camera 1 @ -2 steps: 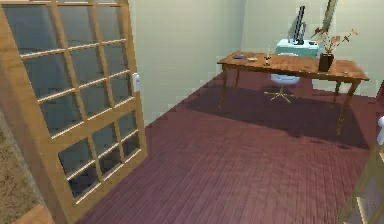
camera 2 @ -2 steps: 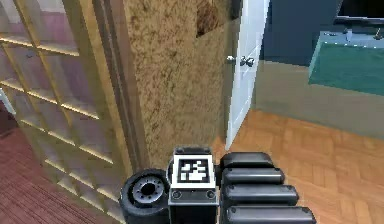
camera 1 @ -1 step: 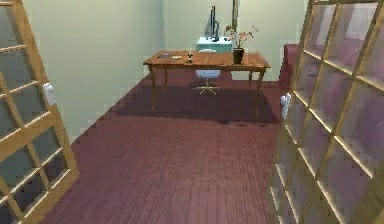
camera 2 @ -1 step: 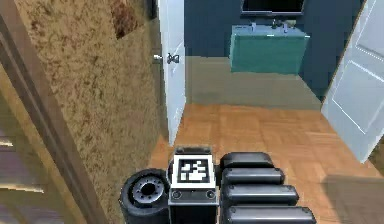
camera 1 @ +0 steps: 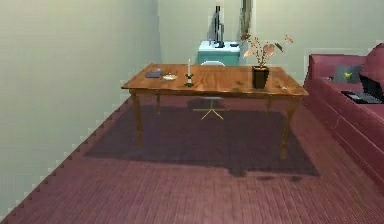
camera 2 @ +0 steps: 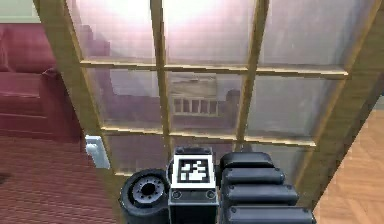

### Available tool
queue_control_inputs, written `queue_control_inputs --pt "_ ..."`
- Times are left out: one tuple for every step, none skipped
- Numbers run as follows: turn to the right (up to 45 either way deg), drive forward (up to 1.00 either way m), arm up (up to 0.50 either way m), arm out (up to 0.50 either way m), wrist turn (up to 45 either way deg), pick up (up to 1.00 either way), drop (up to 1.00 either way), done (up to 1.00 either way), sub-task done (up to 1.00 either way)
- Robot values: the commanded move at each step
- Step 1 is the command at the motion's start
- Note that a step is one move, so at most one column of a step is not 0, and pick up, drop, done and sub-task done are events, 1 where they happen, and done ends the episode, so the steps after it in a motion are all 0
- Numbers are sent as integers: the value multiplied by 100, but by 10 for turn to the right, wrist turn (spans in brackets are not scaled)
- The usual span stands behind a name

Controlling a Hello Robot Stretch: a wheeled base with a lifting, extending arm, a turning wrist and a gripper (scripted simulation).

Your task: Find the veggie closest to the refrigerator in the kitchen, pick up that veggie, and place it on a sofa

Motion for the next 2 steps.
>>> queue_control_inputs --pt "120 0 0 0 0 0 0 0 0" --pt "0 25 0 0 0 0 0 0 0"
